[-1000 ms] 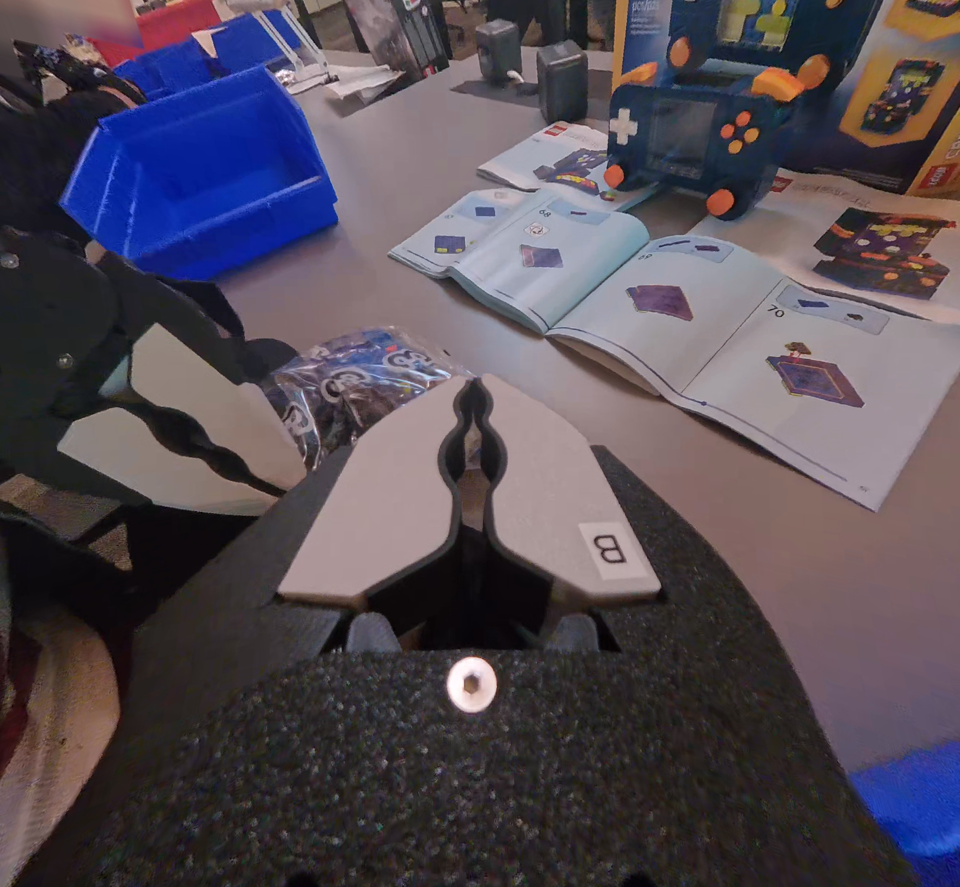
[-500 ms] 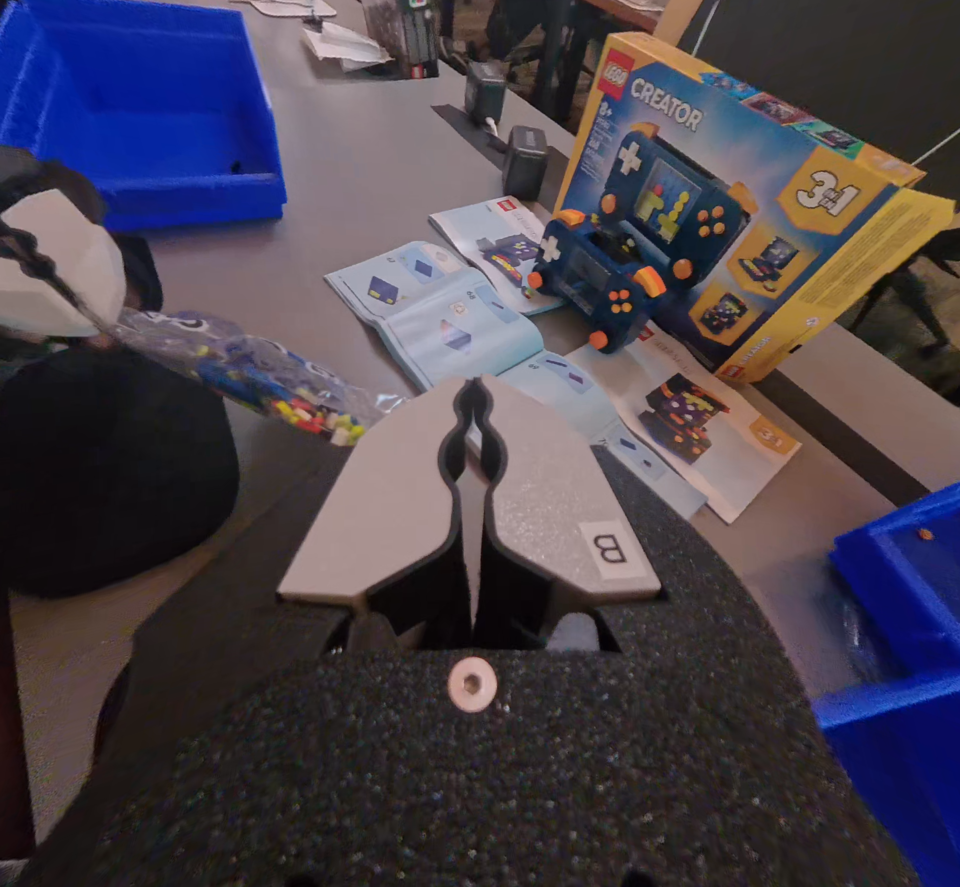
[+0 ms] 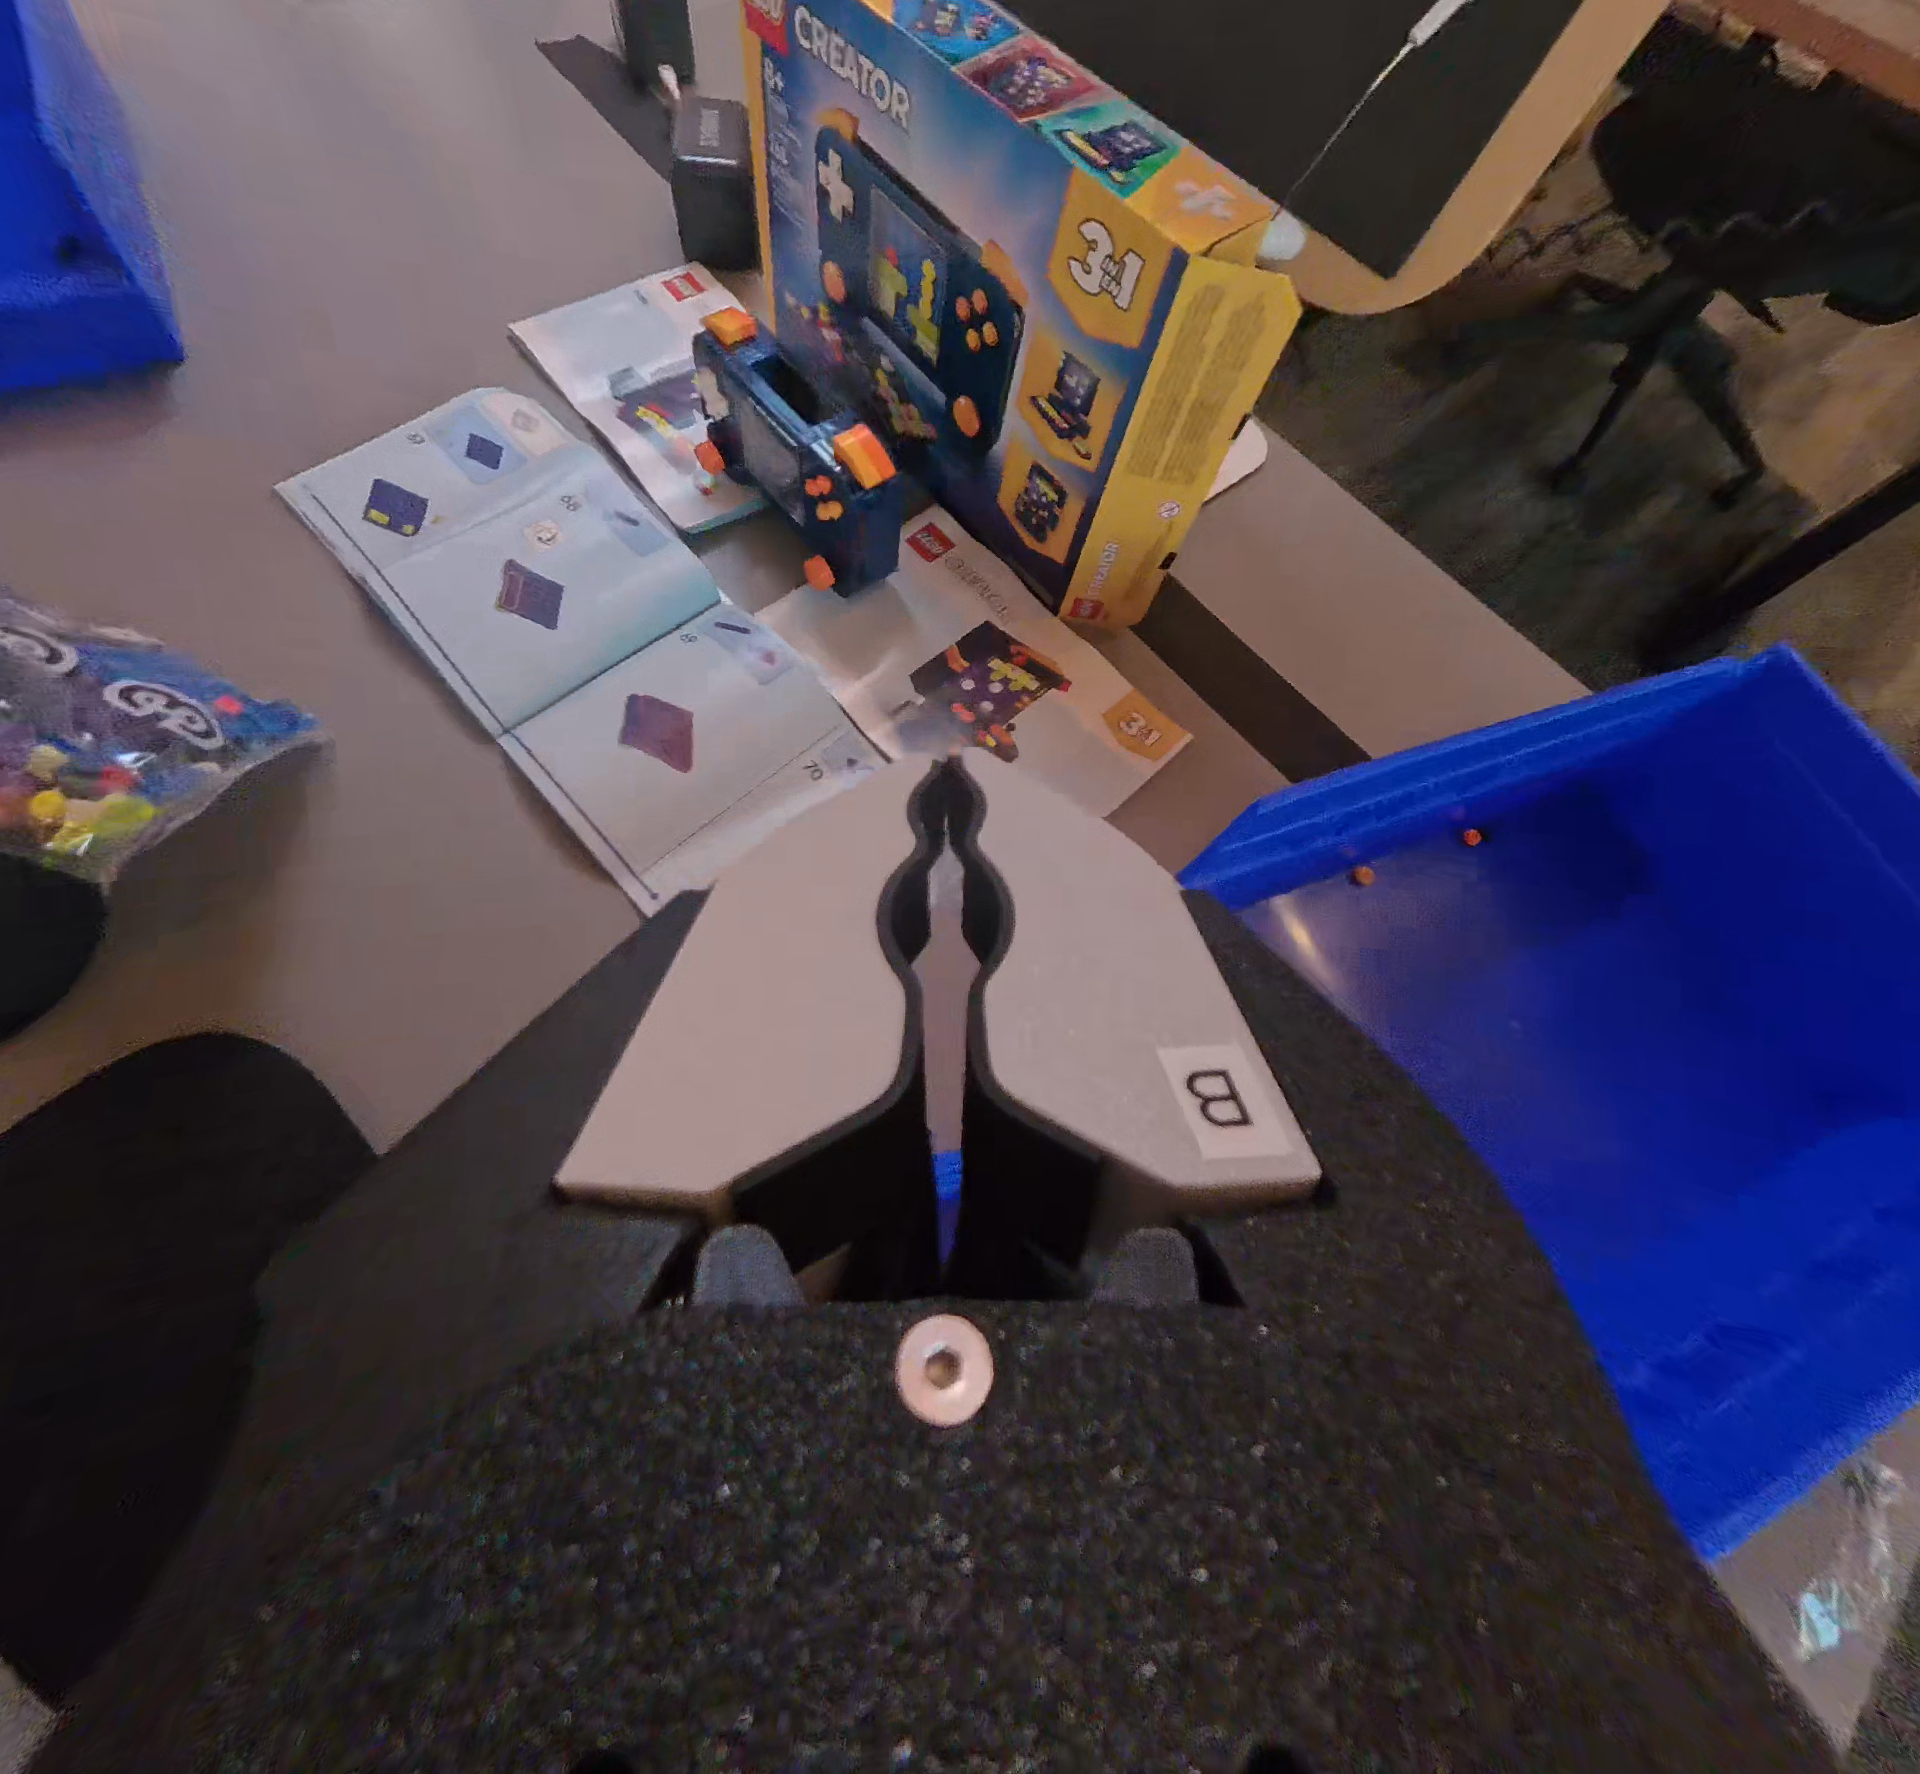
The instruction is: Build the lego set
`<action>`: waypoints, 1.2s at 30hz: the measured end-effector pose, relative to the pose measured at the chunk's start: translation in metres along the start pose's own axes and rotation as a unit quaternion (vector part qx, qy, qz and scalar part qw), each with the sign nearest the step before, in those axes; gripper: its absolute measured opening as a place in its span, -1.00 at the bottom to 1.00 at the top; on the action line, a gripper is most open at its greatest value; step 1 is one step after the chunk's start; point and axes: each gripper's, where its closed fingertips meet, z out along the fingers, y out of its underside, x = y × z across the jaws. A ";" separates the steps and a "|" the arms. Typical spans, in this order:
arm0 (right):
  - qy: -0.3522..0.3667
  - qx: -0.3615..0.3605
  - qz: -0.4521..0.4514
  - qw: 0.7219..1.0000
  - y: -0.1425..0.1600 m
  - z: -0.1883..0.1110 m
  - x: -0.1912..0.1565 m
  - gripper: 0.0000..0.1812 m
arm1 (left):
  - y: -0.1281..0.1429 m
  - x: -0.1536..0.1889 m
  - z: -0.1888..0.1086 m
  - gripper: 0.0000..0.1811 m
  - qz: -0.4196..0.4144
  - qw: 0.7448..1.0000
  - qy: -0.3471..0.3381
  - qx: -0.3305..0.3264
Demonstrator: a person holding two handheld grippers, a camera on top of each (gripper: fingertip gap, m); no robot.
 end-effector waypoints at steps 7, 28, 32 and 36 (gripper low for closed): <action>-0.062 -0.015 0.142 0.988 -0.017 0.101 0.092 -1.00 | 0.002 0.000 0.004 -1.00 0.000 1.000 -0.005 -0.014; -0.145 0.054 0.003 0.988 -0.076 0.095 0.012 0.12 | -0.006 -0.014 0.012 -1.00 -0.054 0.998 -0.019 0.014; -0.251 0.121 0.006 0.960 -0.074 0.036 -0.136 0.10 | -0.015 -0.031 -0.002 -1.00 -0.111 0.991 -0.035 0.066; -0.222 0.202 -0.040 0.953 -0.030 0.020 -0.238 -0.85 | -0.017 -0.039 -0.009 -1.00 -0.120 0.989 -0.047 0.079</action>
